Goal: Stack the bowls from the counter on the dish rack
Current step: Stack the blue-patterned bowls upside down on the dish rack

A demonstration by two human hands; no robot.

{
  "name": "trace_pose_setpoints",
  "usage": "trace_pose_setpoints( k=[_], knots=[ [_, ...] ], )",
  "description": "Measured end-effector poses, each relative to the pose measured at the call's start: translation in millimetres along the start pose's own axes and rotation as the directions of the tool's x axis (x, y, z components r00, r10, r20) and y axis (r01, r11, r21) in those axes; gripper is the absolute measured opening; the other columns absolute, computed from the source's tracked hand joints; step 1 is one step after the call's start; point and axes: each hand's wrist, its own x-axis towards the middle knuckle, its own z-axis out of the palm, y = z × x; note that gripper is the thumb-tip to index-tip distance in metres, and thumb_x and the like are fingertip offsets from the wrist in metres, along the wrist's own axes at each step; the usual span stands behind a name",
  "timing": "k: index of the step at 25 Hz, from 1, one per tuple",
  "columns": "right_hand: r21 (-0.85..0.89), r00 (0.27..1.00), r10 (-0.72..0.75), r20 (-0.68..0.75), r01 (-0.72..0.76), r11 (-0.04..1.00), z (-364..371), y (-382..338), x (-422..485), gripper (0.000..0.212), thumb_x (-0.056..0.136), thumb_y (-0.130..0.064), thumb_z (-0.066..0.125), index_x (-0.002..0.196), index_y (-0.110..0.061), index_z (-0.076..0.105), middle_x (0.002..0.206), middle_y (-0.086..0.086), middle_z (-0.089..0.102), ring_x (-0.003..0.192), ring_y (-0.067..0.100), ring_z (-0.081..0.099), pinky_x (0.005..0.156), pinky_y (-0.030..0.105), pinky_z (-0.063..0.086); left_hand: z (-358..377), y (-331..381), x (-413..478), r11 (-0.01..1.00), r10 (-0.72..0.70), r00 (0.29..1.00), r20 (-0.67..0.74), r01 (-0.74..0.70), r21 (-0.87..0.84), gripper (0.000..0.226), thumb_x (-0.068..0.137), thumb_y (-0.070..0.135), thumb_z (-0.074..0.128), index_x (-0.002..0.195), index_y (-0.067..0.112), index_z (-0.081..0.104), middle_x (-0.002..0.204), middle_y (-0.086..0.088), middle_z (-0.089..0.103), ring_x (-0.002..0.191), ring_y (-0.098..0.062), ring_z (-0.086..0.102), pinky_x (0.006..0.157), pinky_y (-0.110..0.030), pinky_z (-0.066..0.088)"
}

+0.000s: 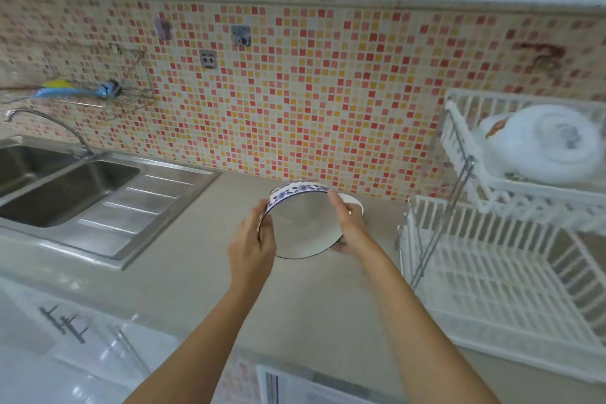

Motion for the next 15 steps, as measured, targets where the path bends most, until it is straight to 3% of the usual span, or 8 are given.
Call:
trace_pose_setpoints(
  k=[3, 5, 8, 10, 12, 13, 15],
  knots=[
    [0.009, 0.977, -0.211, 0.044, 0.211, 0.978, -20.8, -32.3, -35.3, 0.081, 0.055, -0.077, 0.060, 0.126, -0.041, 0.046, 0.134, -0.004, 0.053, 0.113, 0.017, 0.058, 0.095, 0.040, 0.052, -11.4, 42.5, -4.6, 0.970, 0.049, 0.998, -0.045, -0.058, -0.236, 0.048, 0.089, 0.041, 0.038, 0.129, 0.025, 0.057, 0.123, -0.003, 0.066, 0.106, -0.014, 0.063, 0.092, -0.024, 0.048],
    [0.055, 0.920, -0.385, 0.074, 0.382, 0.922, -35.4, -58.3, -65.2, 0.078, 0.053, -0.069, 0.062, 0.125, -0.042, 0.049, 0.132, -0.005, 0.056, 0.111, 0.013, 0.059, 0.090, 0.030, 0.051, -22.1, 79.2, -1.8, 0.860, 0.108, 0.993, -0.045, -0.117, -0.497, 0.044, 0.086, 0.042, 0.034, 0.126, 0.041, 0.055, 0.128, 0.003, 0.062, 0.114, 0.002, 0.056, 0.102, -0.020, 0.043],
    [0.080, 0.816, -0.575, 0.067, 0.570, 0.818, -59.8, -92.8, -104.8, 0.087, 0.052, -0.075, 0.064, 0.129, -0.037, 0.046, 0.125, -0.002, 0.061, 0.098, 0.012, 0.064, 0.082, 0.024, 0.054, -34.6, 140.7, 5.6, 0.671, 0.159, 0.984, -0.085, -0.171, -0.721, 0.036, 0.088, 0.038, 0.034, 0.110, 0.055, 0.057, 0.124, -0.006, 0.060, 0.123, -0.028, 0.053, 0.105, -0.057, 0.040],
    [0.026, 0.765, -0.643, 0.032, 0.642, 0.766, -84.7, -110.5, -122.1, 0.083, 0.045, -0.086, 0.060, 0.112, -0.040, 0.046, 0.105, -0.014, 0.069, 0.088, 0.005, 0.067, 0.083, 0.024, 0.054, -36.3, 182.7, 7.2, 0.596, 0.217, 0.970, -0.110, -0.221, -0.772, 0.032, 0.089, 0.039, 0.034, 0.103, 0.055, 0.058, 0.114, 0.002, 0.064, 0.113, -0.026, 0.056, 0.099, -0.056, 0.041],
    [-0.006, 0.736, -0.676, 0.037, 0.677, 0.736, -114.4, -124.2, -133.5, 0.060, 0.059, -0.073, 0.062, 0.104, -0.042, 0.039, 0.084, -0.028, 0.070, 0.076, -0.004, 0.067, 0.076, 0.020, 0.054, -33.0, 215.6, 6.2, 0.547, 0.285, 0.953, -0.107, -0.253, -0.798, 0.029, 0.089, 0.039, 0.034, 0.101, 0.052, 0.057, 0.105, 0.015, 0.063, 0.103, -0.018, 0.057, 0.091, -0.047, 0.045],
    [-0.031, 0.721, -0.692, 0.037, 0.693, 0.720, -138.9, -129.4, -137.7, 0.055, 0.066, -0.062, 0.063, 0.112, -0.043, 0.037, 0.082, -0.033, 0.069, 0.075, -0.006, 0.067, 0.073, 0.018, 0.055, -24.7, 231.9, 4.4, 0.522, 0.332, 0.940, -0.081, -0.255, -0.814, 0.028, 0.088, 0.039, 0.034, 0.102, 0.049, 0.056, 0.104, 0.015, 0.062, 0.101, -0.016, 0.056, 0.088, -0.043, 0.045],
    [-0.089, 0.705, -0.707, 0.044, 0.708, 0.701, -187.0, -136.8, -148.5, 0.077, 0.068, -0.060, 0.067, 0.133, -0.048, 0.028, 0.094, -0.035, 0.069, 0.089, -0.002, 0.070, 0.079, 0.022, 0.058, 0.4, 260.2, 2.1, 0.515, 0.431, 0.902, 0.003, -0.243, -0.822, 0.032, 0.087, 0.041, 0.033, 0.111, 0.038, 0.054, 0.110, 0.010, 0.061, 0.102, -0.016, 0.056, 0.089, -0.038, 0.045]
  ],
)
